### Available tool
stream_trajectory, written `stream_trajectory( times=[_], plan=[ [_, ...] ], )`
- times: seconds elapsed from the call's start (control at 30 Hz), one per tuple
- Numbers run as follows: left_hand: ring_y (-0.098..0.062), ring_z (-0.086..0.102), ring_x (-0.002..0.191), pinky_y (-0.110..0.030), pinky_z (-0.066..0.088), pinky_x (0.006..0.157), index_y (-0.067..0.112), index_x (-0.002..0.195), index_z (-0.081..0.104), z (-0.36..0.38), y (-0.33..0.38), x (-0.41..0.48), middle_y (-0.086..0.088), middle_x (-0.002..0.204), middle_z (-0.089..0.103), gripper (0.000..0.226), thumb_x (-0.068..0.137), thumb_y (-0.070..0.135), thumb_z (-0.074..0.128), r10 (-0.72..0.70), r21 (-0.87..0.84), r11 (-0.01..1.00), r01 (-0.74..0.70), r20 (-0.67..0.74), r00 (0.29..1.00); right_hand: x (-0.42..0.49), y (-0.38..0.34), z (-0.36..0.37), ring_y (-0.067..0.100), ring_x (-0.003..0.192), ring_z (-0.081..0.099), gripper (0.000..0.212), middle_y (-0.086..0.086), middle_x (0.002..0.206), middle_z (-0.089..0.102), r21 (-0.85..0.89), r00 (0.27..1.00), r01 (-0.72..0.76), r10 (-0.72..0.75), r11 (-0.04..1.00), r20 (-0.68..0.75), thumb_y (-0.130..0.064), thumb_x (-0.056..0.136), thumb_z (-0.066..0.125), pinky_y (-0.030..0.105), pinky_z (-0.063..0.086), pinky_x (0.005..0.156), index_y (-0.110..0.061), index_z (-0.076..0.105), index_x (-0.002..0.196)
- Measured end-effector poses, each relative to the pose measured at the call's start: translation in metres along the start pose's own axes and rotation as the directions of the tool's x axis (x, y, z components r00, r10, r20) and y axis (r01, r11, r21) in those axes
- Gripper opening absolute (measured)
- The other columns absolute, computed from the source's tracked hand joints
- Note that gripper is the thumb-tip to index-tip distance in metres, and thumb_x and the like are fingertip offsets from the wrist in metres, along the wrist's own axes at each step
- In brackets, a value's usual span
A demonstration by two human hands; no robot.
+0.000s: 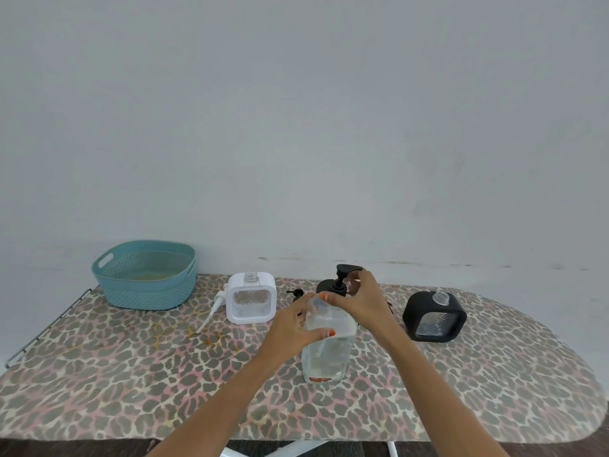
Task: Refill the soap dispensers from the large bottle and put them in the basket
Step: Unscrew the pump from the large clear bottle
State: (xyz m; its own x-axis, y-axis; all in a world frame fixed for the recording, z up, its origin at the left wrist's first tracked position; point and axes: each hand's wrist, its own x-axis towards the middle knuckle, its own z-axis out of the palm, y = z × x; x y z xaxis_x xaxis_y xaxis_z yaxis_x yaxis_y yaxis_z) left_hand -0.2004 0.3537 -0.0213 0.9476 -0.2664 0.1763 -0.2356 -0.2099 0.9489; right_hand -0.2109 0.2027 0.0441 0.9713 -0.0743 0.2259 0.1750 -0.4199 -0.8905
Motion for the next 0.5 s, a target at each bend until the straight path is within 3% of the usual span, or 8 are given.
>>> stream_trajectory(
  times=[0.07,0.13,0.23,0.3,0.37,0.43,0.5],
  plan=[
    [0.021,0.056,0.087,-0.003,0.045,0.069,0.057,0.099,0.044,0.000,0.001,-0.001,0.029,0.100,0.056,0.063,0.064,0.021,0.082,0.007,0.012,1.000,-0.007,0.000,1.000,0.001,-0.003,0.002,0.006,0.079,0.054,0.050,-0.006,0.089,0.057,0.001,0.998,0.013,-0.013,1.000,-0.054,-0.018,0.067,0.082,0.006,0.041,0.065,-0.019,0.052,0.106],
    [0.020,0.057,0.088,-0.002,0.045,0.069,0.056,0.100,0.044,0.000,0.001,-0.001,0.028,0.101,0.056,0.062,0.065,0.021,0.082,0.013,0.012,1.000,-0.013,-0.002,1.000,0.002,-0.005,-0.001,0.002,0.072,0.054,0.051,-0.006,0.081,0.057,0.021,0.999,-0.018,0.019,1.000,-0.044,-0.012,0.067,0.081,0.005,0.044,0.061,-0.016,0.049,0.107],
    [0.012,0.058,0.092,-0.003,0.046,0.072,0.051,0.104,0.045,0.000,0.000,-0.001,0.022,0.105,0.057,0.062,0.065,0.021,0.082,0.006,0.002,1.000,-0.006,-0.005,1.000,0.004,-0.009,-0.008,0.009,0.083,0.062,0.056,0.010,0.099,0.066,0.192,0.992,-0.101,0.084,0.976,0.091,0.005,0.072,0.071,0.015,0.050,0.066,-0.012,0.041,0.116],
    [0.014,0.058,0.091,-0.002,0.045,0.071,0.052,0.104,0.044,0.000,-0.001,-0.001,0.022,0.104,0.057,0.063,0.065,0.021,0.082,0.013,0.005,1.000,-0.013,-0.007,1.000,0.003,-0.010,-0.010,0.011,0.090,0.062,0.051,0.012,0.109,0.064,0.257,0.984,-0.127,0.090,0.958,0.151,0.008,0.077,0.064,0.016,0.049,0.071,-0.013,0.040,0.116],
    [0.018,0.058,0.089,-0.001,0.044,0.070,0.054,0.102,0.044,0.001,-0.002,-0.001,0.025,0.102,0.057,0.063,0.064,0.020,0.082,0.023,0.011,1.000,-0.023,-0.010,1.000,0.003,-0.009,-0.007,0.013,0.096,0.056,0.049,0.003,0.111,0.058,0.141,0.990,-0.108,0.093,0.984,0.110,-0.004,0.076,0.071,0.022,0.043,0.078,-0.016,0.042,0.115],
    [0.020,0.057,0.089,-0.001,0.044,0.068,0.055,0.101,0.045,0.000,-0.002,-0.001,0.026,0.101,0.057,0.063,0.064,0.020,0.083,0.024,0.009,1.000,-0.024,-0.007,1.000,0.002,-0.007,-0.004,0.012,0.087,0.052,0.050,-0.003,0.097,0.052,0.006,0.996,-0.088,0.088,0.996,0.021,-0.019,0.072,0.078,0.020,0.041,0.072,-0.016,0.046,0.109],
    [0.019,0.058,0.089,-0.002,0.044,0.068,0.055,0.102,0.046,0.000,-0.002,-0.001,0.027,0.101,0.057,0.063,0.063,0.020,0.083,0.019,0.005,1.000,-0.019,-0.004,1.000,0.001,-0.009,-0.003,0.008,0.073,0.050,0.046,-0.007,0.084,0.050,-0.040,0.998,-0.065,0.065,0.997,-0.023,-0.020,0.069,0.080,0.014,0.040,0.062,-0.015,0.048,0.101]
  ],
)
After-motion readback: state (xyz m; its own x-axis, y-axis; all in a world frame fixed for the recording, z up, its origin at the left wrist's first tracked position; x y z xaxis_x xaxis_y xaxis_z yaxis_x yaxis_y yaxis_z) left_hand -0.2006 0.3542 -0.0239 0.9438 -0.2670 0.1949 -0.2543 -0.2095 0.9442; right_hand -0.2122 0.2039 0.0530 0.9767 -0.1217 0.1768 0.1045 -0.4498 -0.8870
